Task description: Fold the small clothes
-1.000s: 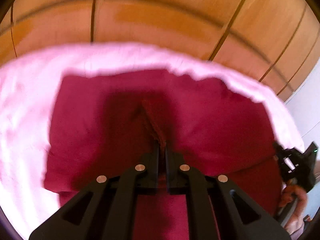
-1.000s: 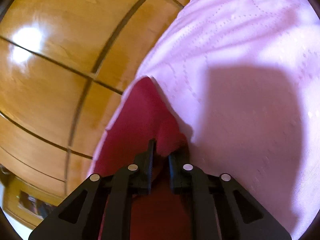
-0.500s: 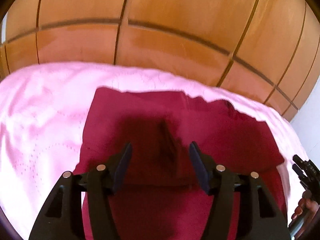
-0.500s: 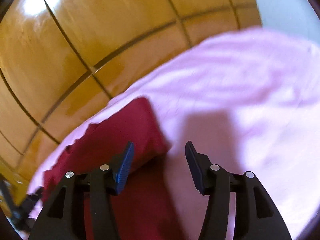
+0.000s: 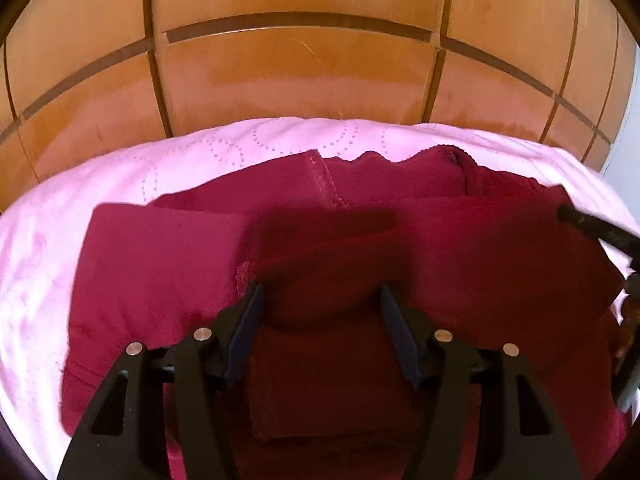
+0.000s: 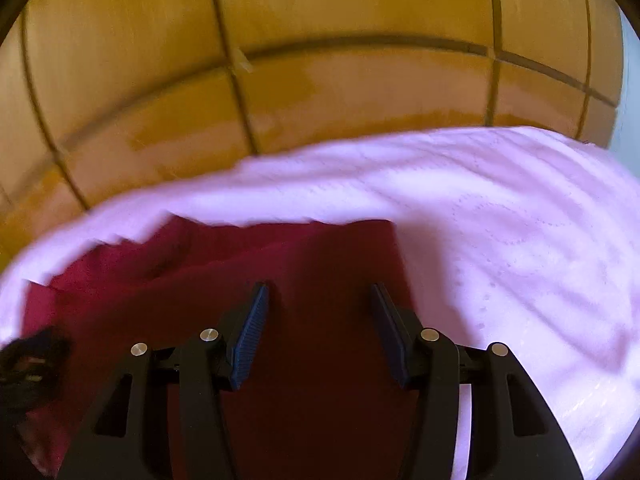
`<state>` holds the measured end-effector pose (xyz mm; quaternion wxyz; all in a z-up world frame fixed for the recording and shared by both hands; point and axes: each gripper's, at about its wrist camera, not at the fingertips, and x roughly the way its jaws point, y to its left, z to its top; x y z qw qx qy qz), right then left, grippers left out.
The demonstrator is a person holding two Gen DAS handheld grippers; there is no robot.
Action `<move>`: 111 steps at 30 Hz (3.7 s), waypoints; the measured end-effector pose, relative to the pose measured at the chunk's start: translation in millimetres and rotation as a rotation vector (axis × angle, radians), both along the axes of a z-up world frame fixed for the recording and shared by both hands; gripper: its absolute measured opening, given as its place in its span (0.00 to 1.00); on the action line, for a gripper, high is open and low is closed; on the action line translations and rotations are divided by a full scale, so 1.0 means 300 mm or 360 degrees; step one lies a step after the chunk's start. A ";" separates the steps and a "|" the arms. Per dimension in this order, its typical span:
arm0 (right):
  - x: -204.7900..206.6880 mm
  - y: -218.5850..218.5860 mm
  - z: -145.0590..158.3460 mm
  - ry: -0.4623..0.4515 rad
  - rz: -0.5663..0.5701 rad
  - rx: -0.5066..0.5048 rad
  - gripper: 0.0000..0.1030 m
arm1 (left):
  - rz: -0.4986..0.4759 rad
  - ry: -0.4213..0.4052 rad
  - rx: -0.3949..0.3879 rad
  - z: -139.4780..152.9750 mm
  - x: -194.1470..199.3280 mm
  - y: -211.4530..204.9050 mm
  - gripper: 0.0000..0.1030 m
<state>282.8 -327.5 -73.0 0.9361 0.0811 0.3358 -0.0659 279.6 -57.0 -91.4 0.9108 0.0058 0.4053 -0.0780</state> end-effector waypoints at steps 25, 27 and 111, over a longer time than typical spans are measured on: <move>-0.593 -0.152 -0.063 0.0001 0.0078 0.0637 0.66 | -0.0044 0.0044 -0.0342 0.076 -0.298 0.213 0.97; -0.658 -0.151 -0.079 0.0023 0.0109 0.0689 0.66 | -0.0051 0.0083 -0.0320 0.060 -0.343 0.236 0.97; -1.158 -0.127 -0.212 0.0067 0.0373 0.1107 0.08 | -0.0605 0.0533 -0.0765 0.002 -1.018 0.566 0.05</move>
